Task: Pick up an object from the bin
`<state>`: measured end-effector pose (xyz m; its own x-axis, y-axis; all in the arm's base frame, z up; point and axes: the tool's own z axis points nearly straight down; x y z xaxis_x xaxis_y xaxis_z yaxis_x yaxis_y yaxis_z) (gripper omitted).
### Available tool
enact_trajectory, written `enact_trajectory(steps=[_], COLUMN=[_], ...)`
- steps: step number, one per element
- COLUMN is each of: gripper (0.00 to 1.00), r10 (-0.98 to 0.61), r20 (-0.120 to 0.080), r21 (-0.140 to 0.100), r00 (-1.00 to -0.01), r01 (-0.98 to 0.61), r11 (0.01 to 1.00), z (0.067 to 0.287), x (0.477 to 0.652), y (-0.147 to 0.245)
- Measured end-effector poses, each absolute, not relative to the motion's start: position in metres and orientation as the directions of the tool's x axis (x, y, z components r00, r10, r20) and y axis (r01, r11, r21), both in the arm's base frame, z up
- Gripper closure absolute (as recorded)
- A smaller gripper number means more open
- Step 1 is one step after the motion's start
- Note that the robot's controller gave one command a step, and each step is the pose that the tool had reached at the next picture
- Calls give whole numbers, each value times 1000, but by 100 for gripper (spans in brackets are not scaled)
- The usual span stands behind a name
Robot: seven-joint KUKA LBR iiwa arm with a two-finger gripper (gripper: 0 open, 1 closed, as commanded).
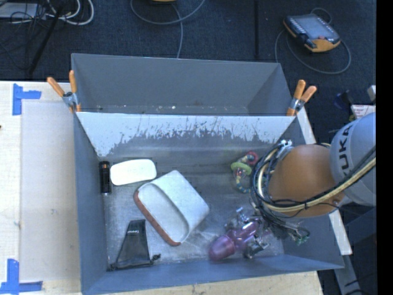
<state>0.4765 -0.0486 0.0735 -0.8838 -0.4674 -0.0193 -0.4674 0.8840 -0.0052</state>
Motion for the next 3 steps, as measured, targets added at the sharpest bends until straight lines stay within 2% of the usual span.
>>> enact_trajectory(steps=[2,3], gripper=[100,100], r10=[-468,-468], r20=[-14,-3], r21=[-3,0], r00=[-884,-884], r01=[-468,-468], r11=[884,884], z=[76,87], x=[476,474], y=[-49,-49])
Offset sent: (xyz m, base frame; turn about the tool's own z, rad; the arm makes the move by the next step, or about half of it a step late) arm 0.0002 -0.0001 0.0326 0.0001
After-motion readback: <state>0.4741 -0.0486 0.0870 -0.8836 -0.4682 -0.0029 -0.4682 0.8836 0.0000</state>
